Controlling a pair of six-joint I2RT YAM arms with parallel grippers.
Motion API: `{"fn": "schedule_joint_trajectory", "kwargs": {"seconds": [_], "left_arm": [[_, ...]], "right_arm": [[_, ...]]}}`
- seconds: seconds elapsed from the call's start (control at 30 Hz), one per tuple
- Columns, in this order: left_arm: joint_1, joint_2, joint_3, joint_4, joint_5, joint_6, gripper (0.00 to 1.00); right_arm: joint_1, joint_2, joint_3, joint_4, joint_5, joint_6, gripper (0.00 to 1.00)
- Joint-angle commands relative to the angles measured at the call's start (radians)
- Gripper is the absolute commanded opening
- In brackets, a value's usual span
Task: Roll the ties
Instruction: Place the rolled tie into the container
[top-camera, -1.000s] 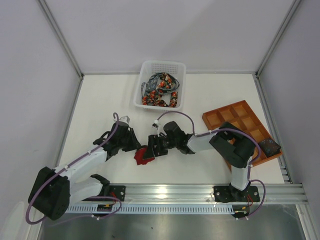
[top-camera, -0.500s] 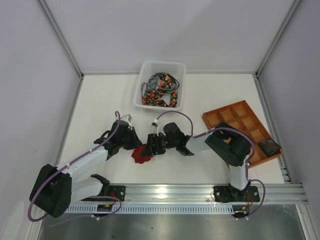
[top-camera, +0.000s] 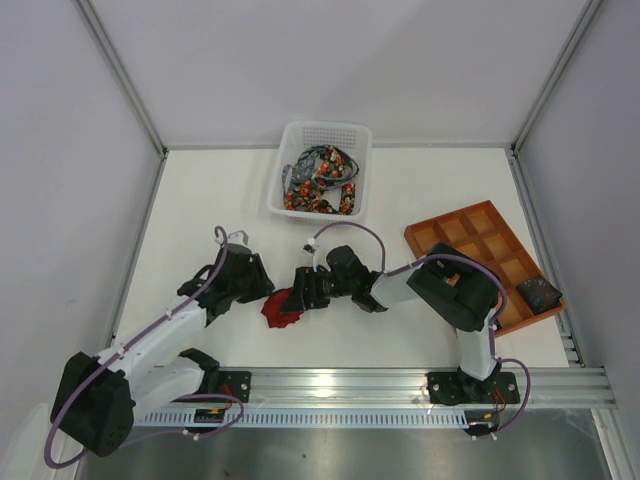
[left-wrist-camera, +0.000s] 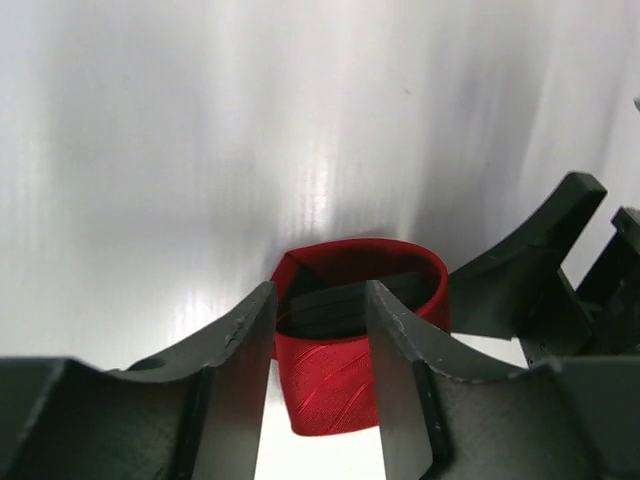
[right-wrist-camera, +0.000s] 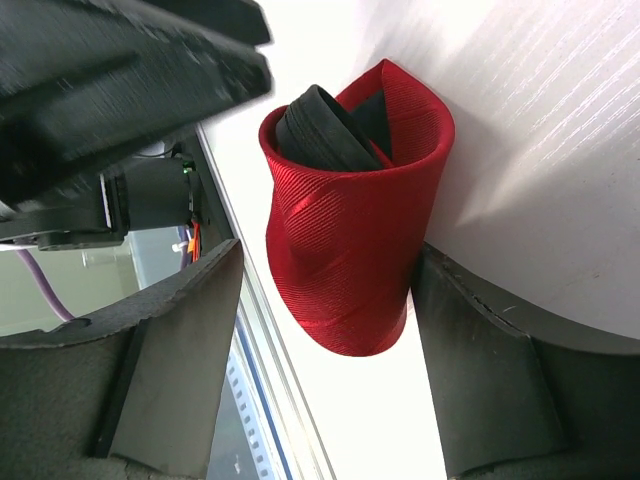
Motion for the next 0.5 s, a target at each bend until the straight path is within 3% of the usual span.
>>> {"fn": "schedule_joint_trajectory", "kwargs": {"seconds": [0.0, 0.07, 0.23, 0.47], "left_arm": [[0.008, -0.061, 0.06, -0.113, -0.131, -0.08, 0.46], [0.008, -0.104, 0.048, -0.158, -0.153, -0.115, 0.42], [0.008, -0.201, -0.03, -0.172, -0.062, -0.154, 0.15], [0.008, -0.181, -0.144, -0.08, 0.014, -0.192, 0.09]], "right_arm": [[-0.002, 0.049, -0.017, -0.066, 0.051, -0.015, 0.73], [-0.005, 0.058, -0.009, -0.062, 0.041, -0.012, 0.73], [-0.008, 0.072, -0.003, -0.045, 0.036, -0.012, 0.73], [-0.014, 0.084, 0.011, -0.048, 0.021, -0.016, 0.73]]}}
